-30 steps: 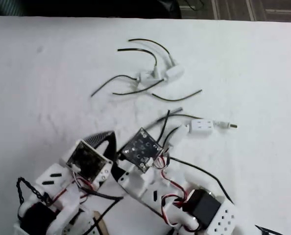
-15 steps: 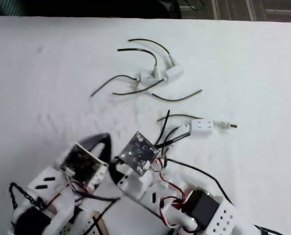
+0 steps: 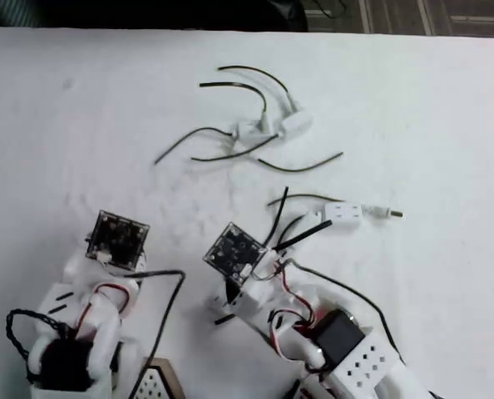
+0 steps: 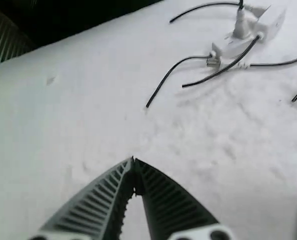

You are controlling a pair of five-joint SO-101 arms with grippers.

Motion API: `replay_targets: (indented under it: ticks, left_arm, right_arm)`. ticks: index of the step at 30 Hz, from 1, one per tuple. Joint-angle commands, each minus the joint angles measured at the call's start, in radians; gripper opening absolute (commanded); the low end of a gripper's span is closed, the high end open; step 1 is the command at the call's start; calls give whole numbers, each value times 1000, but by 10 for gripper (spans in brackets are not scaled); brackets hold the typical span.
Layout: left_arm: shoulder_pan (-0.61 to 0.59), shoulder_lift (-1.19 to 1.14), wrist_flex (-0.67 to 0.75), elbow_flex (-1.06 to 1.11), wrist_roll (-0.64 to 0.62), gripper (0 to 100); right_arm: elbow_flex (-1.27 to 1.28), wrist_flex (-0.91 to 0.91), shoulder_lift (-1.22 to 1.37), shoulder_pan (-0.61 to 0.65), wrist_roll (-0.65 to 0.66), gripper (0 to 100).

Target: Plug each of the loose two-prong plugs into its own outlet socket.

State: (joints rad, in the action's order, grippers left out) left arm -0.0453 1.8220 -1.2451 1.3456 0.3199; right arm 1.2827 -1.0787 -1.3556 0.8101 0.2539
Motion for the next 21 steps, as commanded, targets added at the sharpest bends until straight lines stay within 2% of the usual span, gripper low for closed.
replay_targets:
  ticks: [1, 6, 12, 21]
  left_arm:
    - [-47, 1, 14, 46, 14, 20]
    - [-51, 1, 41, 104, 15, 20]
    - [-51, 1, 41, 112, 15, 20]
    - [-51, 1, 40, 114, 15, 20]
  right_arm:
    - [3, 28, -4, -10, 14, 16]
    - [5, 30, 21, -10, 14, 16]
    - [-40, 143, 226, -58, 6, 16]
    - [-106, 110, 337, -47, -35, 16]
